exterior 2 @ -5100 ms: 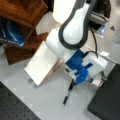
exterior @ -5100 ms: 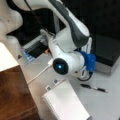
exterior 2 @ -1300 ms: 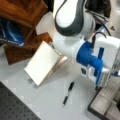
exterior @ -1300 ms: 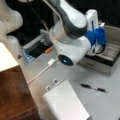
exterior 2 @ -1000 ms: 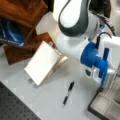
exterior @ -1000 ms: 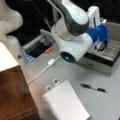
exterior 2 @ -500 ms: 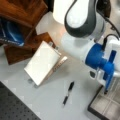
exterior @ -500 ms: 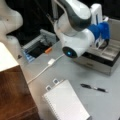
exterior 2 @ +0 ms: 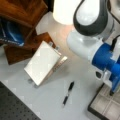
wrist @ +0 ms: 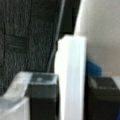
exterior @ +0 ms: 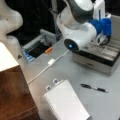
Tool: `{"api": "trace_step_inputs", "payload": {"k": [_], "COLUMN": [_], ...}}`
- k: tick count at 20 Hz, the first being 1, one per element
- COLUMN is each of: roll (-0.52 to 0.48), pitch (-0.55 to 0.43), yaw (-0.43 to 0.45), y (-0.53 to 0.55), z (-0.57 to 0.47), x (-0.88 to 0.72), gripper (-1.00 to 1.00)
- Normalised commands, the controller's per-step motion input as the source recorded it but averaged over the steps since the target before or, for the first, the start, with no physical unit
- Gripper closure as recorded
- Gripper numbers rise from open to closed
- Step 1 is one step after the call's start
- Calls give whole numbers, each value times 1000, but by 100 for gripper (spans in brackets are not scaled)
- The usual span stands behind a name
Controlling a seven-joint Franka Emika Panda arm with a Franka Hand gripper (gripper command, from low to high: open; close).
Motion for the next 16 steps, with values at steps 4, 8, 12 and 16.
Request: {"api": "trace_step_inputs", "payload": {"k": [4,8,12,16], "roll": [-71,-52,-16,7], "pitch": [98,79,59,37], "yaw": [-327,-324,-278,-265], "y": [205,222,225,175], "z": [48,28,57,59], "x": [18,-18,-73,-67], "gripper": [-100,-100,-100,-100]}}
